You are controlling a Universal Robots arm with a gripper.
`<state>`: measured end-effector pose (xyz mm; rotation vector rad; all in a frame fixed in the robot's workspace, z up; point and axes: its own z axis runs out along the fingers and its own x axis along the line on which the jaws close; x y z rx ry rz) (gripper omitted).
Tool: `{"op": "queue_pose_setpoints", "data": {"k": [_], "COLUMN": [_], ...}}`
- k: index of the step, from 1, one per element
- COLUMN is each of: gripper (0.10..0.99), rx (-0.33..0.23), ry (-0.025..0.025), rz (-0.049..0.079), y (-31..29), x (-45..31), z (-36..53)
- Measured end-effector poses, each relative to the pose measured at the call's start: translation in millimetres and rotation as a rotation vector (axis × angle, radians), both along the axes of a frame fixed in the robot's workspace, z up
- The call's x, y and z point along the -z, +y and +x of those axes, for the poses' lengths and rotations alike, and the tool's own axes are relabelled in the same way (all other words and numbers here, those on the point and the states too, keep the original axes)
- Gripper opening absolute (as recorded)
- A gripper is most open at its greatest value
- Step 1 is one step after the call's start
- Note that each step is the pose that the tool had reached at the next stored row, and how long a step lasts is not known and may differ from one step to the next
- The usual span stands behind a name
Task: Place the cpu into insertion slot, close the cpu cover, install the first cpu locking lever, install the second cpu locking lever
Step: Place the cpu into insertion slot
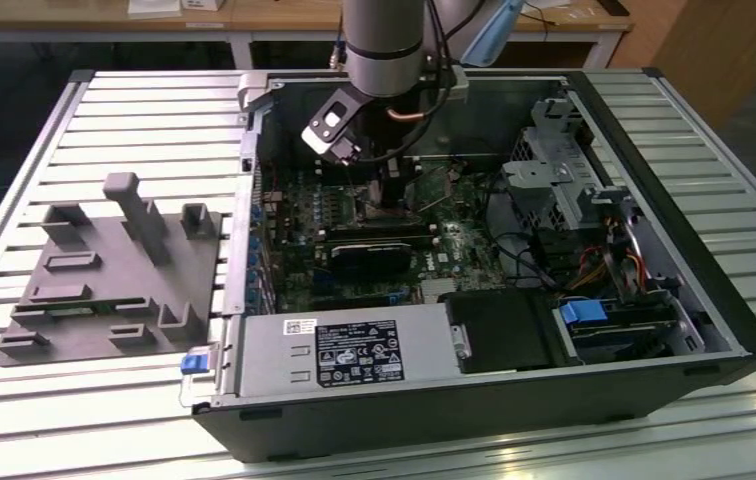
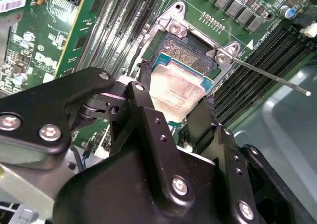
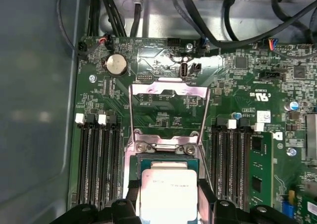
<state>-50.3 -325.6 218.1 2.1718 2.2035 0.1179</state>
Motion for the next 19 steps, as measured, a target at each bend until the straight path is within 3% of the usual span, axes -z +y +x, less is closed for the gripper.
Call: {"op": "queue_pose_setpoints", "data": {"k": [10,19], "gripper": [0.541,0.541], "rx": [0.005,0.053], "ry": [0.0001,0.0000], "rz": [0.000,0.000], "y": [2.2,3.0], "x": [9.0,16.5], "z": [-0.2,-0.5]}}
